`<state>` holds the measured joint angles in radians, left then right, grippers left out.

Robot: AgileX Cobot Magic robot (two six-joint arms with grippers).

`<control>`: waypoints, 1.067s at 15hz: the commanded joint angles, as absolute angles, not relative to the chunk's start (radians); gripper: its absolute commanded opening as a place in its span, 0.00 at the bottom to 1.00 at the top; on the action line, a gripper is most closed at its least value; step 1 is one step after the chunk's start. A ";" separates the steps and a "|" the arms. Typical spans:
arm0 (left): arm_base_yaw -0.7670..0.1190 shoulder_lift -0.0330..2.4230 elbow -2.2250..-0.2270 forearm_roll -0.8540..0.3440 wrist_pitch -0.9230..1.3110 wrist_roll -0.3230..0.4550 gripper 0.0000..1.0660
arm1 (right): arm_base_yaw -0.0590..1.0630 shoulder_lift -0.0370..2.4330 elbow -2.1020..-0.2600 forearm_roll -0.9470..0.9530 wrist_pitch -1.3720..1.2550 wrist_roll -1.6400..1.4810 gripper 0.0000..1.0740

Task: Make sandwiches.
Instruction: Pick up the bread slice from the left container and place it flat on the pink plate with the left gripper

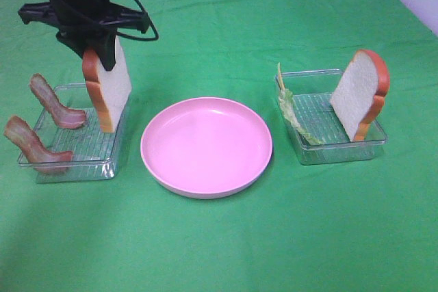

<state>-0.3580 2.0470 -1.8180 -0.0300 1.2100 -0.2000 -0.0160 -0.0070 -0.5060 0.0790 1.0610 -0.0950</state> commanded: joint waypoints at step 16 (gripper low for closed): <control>-0.212 2.111 -1.324 -1.301 0.961 0.649 0.00 | -0.022 -0.019 -0.505 0.077 1.062 -0.100 0.63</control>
